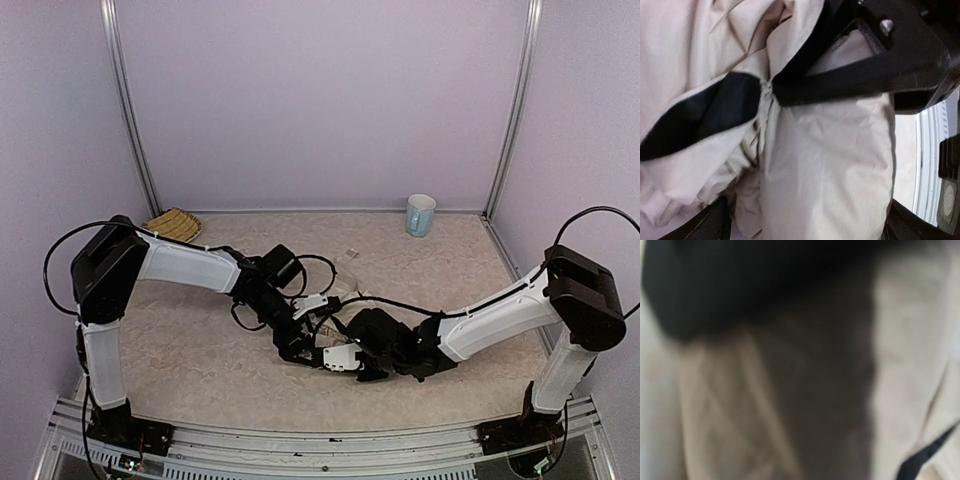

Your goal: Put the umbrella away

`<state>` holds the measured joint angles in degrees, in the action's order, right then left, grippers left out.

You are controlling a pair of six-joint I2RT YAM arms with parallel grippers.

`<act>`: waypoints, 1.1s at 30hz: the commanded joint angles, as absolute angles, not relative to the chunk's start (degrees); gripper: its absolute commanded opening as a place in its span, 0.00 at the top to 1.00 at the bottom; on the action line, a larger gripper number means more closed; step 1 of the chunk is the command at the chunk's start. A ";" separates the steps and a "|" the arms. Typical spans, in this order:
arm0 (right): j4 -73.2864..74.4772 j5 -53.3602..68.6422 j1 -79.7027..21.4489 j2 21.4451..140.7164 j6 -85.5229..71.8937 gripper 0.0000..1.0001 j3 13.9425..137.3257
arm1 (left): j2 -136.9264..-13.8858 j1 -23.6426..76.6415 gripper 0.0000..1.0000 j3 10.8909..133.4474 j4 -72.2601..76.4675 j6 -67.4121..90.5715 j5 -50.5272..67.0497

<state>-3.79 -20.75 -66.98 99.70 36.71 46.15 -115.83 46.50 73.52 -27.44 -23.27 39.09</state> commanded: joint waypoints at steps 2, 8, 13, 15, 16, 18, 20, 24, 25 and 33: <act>7.09 -13.17 -65.68 100.81 33.00 0.80 47.62 | -105.42 45.09 0.01 64.38 -15.84 -17.89 22.91; 13.26 -3.22 -64.19 100.83 31.10 0.87 49.99 | -83.28 45.09 0.01 46.90 7.87 -16.16 11.29; 20.85 9.04 -61.33 102.51 29.90 0.87 54.30 | -67.04 45.07 0.01 28.46 37.23 -8.29 11.80; 24.38 14.78 -59.58 103.71 29.54 0.87 56.80 | -63.58 45.25 0.01 20.35 52.12 -2.66 9.50; 26.16 17.15 -58.92 104.37 29.28 0.87 57.91 | -62.63 45.27 0.01 17.61 56.38 -1.96 9.87; 29.14 21.46 -57.70 105.90 28.72 0.87 59.88 | -61.03 45.47 0.01 14.26 59.59 -3.23 15.58; 32.71 26.54 -56.33 107.82 27.96 0.87 61.87 | -59.54 46.68 0.02 14.57 55.26 -7.81 21.58; 40.23 35.53 -53.27 113.88 26.31 0.86 66.93 | -58.20 57.84 0.26 18.05 37.78 -25.87 9.96; 42.14 37.69 -52.60 115.86 26.03 0.85 68.31 | -58.70 60.84 0.28 18.09 35.86 -28.57 5.23; 46.65 40.23 -50.94 125.42 23.03 0.87 72.46 | -70.43 66.84 0.20 23.06 25.24 -41.80 -3.27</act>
<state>34.63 40.03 -50.11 117.38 26.15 75.94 -65.52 66.04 19.79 33.04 -33.10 2.61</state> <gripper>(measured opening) 0.275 0.768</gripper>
